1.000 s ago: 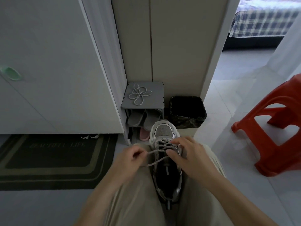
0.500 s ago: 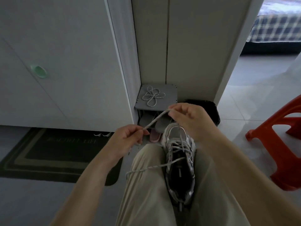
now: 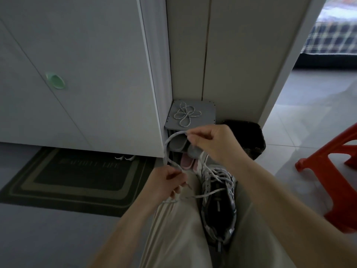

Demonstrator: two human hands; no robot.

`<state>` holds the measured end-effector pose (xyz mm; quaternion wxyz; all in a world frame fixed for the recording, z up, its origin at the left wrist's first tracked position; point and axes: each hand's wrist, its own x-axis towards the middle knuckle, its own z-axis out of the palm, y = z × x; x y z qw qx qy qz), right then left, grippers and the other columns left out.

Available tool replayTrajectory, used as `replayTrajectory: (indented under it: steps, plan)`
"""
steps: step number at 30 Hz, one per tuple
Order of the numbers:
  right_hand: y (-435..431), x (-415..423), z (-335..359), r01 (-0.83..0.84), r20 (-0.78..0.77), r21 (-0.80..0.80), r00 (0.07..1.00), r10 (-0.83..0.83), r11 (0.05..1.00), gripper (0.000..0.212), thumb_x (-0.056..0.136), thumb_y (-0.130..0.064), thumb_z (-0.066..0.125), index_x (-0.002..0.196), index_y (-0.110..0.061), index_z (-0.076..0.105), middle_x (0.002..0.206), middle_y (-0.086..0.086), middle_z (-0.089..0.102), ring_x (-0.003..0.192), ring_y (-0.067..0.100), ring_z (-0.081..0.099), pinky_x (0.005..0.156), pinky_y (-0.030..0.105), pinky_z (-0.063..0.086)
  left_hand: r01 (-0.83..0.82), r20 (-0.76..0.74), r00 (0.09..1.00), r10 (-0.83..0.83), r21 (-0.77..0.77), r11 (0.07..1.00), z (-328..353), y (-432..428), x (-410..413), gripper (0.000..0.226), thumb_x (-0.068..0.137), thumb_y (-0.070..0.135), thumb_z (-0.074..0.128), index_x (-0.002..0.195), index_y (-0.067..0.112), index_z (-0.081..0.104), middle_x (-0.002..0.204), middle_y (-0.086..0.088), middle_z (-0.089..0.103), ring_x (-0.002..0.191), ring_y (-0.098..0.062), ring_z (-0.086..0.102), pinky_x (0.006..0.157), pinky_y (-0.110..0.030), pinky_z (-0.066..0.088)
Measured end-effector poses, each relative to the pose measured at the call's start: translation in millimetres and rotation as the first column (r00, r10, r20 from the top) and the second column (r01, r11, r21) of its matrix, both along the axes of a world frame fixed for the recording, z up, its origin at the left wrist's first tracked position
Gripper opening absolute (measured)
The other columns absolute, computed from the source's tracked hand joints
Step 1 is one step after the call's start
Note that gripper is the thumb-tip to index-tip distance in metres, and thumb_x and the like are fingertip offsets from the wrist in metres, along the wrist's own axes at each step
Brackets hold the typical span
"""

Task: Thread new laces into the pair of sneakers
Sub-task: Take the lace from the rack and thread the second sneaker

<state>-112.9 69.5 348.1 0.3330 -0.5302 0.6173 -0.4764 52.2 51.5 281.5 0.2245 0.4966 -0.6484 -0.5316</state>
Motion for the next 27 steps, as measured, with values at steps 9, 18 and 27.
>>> replayTrajectory:
  steps: [9, 18, 27]
  plan:
    - [40, -30, -48, 0.063, -0.331, 0.132, 0.943, -0.016, 0.989, 0.009, 0.085, -0.027, 0.067, 0.076, -0.023, 0.068, 0.072, -0.006, 0.067, 0.067, 0.007, 0.061, 0.066, 0.022, 0.051, -0.133, -0.140, 0.979, 0.147, 0.103, 0.986, -22, 10, -26, 0.024, 0.081, -0.005, 0.067, 0.068, 0.014, 0.061, 0.054, 0.003, 0.064, 0.055, -0.016, 0.061, 0.055, -0.028, 0.054]
    - [71, -33, -60, 0.090, -0.740, 0.255, 0.659, 0.134, 0.963, 0.024, 0.090, -0.045, 0.054, 0.112, -0.040, 0.065, 0.121, -0.014, 0.043, 0.113, 0.006, 0.040, 0.073, 0.007, 0.026, -0.002, 0.028, 1.000, 0.006, -0.139, 0.990, -29, 6, -40, 0.022, 0.079, 0.011, 0.073, 0.068, 0.027, 0.063, 0.062, 0.008, 0.064, 0.060, -0.009, 0.062, 0.069, -0.038, 0.057]
    - [64, -30, -76, 0.107, -0.688, 0.295, 0.714, 0.134, 0.949, 0.021, 0.085, -0.043, 0.060, 0.104, -0.044, 0.068, 0.153, -0.013, 0.019, 0.135, 0.020, 0.017, 0.108, 0.038, 0.027, 0.046, 0.126, 0.992, -0.021, -0.199, 0.979, -38, 9, -52, 0.014, 0.074, 0.029, 0.074, 0.068, 0.036, 0.063, 0.069, 0.009, 0.067, 0.071, -0.008, 0.066, 0.074, -0.040, 0.056]
